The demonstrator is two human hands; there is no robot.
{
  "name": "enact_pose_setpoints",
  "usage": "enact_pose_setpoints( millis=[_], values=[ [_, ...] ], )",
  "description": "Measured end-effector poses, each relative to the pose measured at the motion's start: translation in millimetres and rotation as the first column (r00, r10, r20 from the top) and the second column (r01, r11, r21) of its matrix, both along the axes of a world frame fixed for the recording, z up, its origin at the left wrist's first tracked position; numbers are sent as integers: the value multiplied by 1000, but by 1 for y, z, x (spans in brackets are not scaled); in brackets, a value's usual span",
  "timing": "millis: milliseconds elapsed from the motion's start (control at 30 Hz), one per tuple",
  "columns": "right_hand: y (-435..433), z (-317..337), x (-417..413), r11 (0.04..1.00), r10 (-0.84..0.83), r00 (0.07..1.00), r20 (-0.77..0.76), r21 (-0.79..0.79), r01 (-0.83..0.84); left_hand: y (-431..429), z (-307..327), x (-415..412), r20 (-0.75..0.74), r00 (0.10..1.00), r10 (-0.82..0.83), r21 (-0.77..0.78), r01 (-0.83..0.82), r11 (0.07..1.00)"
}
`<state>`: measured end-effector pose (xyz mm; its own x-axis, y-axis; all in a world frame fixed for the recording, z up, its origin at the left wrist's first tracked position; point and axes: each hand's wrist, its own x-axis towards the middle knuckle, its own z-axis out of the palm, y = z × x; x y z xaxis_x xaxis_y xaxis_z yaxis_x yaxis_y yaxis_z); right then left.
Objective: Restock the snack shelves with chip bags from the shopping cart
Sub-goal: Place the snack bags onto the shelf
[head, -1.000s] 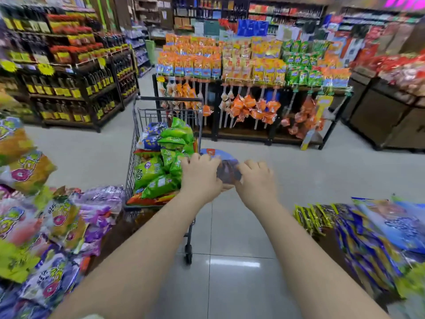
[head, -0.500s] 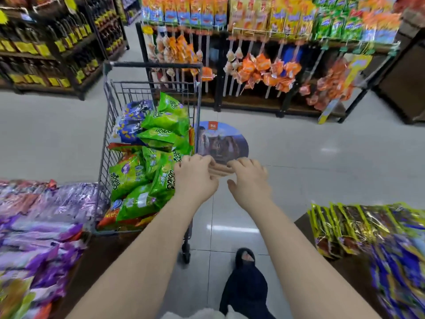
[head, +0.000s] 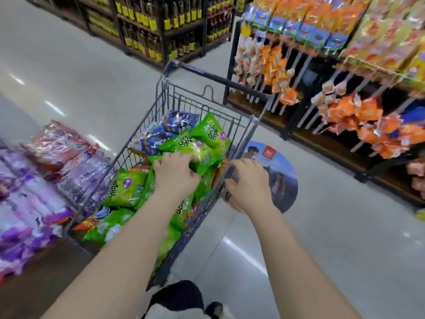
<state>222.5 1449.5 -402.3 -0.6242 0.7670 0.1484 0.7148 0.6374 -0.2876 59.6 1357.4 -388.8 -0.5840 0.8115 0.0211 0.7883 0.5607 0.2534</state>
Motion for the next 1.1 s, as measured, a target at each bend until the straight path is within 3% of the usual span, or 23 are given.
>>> enact_pose_setpoints(
  millis=[167,300,467,667,867,1100],
  values=[
    [72,-11,-63,983,154,986,-65,-90,-160,31,-28,-46,58,982,182,5,-183,983],
    [117,-24,-129,952,279,959,-48,-120,-283,59,-51,-97,164,921,352,-6,-356,934],
    [162,-33,-193,897,419,907,36,-170,-407,88,-65,-143,202,865,459,-67,-456,888],
    [209,-49,-247,819,507,861,27,-324,-473,103,-87,-175,285,719,634,-105,-634,766],
    [263,-83,-318,709,594,805,5,-477,-520,111,-121,-201,526,391,755,-235,-787,571],
    [301,-112,-379,684,683,692,231,-534,-497,119,-150,-209,743,-36,668,-377,-847,374]
  ],
)
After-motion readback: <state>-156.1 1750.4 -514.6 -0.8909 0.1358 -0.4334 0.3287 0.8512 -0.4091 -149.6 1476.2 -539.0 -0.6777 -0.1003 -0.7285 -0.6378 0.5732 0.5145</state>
